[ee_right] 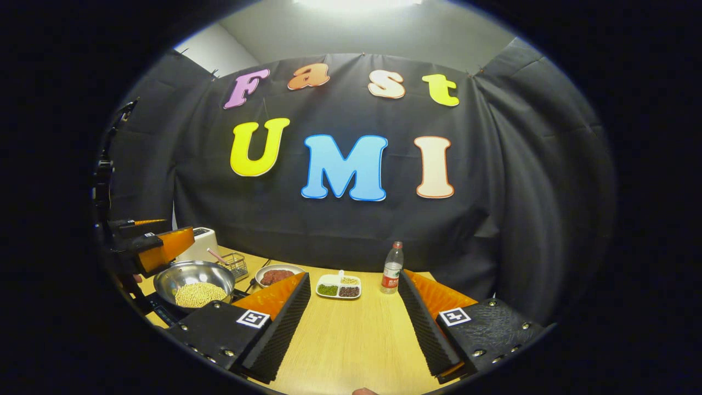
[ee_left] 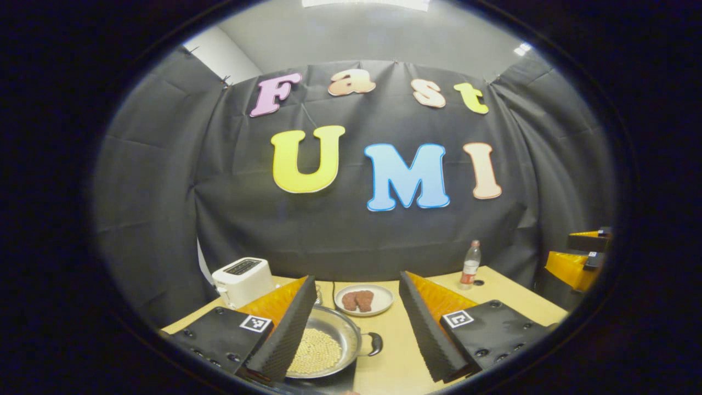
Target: First push the handle of the pot to place it horizontally, then grasp the pot with both hands and set it on the induction cooktop.
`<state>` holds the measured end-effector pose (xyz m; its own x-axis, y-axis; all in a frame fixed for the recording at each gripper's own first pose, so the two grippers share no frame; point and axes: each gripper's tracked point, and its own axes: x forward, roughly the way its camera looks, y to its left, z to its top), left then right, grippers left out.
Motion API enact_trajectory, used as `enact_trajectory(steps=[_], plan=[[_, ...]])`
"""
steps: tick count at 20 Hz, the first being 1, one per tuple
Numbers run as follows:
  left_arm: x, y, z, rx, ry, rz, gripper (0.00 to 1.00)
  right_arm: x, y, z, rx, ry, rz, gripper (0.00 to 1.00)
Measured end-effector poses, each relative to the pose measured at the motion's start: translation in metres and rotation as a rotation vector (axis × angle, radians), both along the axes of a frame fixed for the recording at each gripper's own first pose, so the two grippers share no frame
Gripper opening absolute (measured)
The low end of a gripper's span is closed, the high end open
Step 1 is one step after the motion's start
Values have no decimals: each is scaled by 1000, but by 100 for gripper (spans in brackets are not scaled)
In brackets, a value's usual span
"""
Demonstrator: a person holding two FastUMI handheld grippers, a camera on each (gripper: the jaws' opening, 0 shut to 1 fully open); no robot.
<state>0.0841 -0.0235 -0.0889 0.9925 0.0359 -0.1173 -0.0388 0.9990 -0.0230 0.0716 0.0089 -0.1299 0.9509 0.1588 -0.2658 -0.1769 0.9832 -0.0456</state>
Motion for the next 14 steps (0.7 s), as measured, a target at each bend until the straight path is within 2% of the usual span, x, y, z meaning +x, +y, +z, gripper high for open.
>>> enact_trajectory(steps=[3,5,8,9,14], plan=[[-16,-10,21,23,-40,-30,92,-17,-12,23,34,-45,-35,96],[-32,-13,33,37,-61,-52,100,-31,-16,32,48,-59,-63,96],[-55,-7,43,49,-79,-75,90,-58,-11,42,67,-58,-90,96],[-66,-3,47,51,-81,-76,98,-67,-7,47,70,-63,-89,96],[-114,18,69,57,-126,-68,97,-106,7,72,81,-109,-94,97]])
